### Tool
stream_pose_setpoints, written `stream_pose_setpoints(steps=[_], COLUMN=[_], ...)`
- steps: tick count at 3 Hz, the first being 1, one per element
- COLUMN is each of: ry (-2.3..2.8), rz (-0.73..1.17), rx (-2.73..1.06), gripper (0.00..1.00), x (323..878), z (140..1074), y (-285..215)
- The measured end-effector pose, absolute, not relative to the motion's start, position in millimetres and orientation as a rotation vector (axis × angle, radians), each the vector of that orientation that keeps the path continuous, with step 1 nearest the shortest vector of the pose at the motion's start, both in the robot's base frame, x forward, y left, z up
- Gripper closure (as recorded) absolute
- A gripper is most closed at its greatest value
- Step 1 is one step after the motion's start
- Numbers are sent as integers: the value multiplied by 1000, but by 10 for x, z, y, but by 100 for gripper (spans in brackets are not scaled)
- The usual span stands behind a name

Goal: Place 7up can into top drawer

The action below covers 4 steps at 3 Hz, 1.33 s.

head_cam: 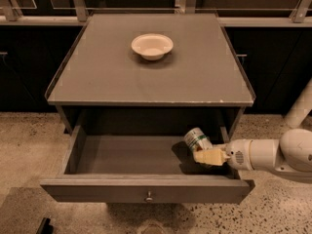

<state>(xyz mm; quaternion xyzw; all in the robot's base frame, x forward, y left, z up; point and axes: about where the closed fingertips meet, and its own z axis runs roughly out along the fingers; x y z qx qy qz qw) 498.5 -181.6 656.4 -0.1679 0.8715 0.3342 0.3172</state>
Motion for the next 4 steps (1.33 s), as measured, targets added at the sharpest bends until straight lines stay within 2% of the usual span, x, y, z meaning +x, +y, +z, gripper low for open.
stream_pose_setpoints(steps=[2, 3, 4], ry=[2294, 2294, 2294], rz=[880, 879, 880], rx=[-442, -442, -442], gripper=[12, 0, 0], x=[4985, 5012, 5013], z=[6564, 6643, 6644], y=[-1815, -1737, -1735])
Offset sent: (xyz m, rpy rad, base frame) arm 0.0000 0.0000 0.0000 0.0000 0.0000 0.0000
